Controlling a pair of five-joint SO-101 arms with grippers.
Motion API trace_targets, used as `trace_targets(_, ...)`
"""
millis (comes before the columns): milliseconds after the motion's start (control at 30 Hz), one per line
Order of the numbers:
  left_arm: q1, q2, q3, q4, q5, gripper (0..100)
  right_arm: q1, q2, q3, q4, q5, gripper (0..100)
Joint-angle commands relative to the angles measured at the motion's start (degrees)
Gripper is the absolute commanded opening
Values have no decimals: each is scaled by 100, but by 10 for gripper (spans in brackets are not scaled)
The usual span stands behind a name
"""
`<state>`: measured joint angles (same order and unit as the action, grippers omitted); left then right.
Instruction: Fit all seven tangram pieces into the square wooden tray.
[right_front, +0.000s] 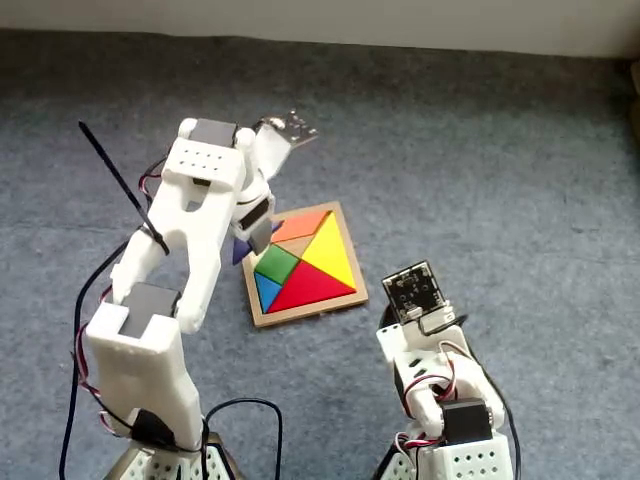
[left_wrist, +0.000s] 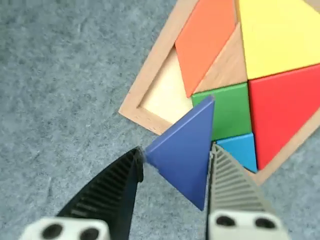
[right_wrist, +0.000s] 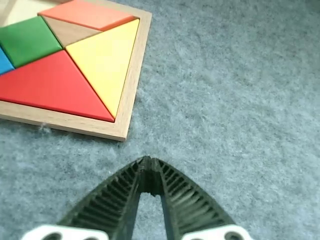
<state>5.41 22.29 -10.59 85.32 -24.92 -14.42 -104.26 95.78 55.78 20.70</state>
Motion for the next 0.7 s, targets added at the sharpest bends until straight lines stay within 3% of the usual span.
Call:
trace_targets(0,110,171,-31,-378,290,120,-75,-92,576,40,70,6)
trace_targets(233,110,743,-66,-774,299,121,-75,-92,576,4,79,6)
trace_targets(300,110,734,-66,-738,325,154,-75,-92,567,4,79,6)
trace_targets(467,92,725,-84,-730,1257,287,-75,-92,549,4,79,6)
trace_targets(667,-66,725,-347,-730,1319,298,-75,-92,549,4,79,6)
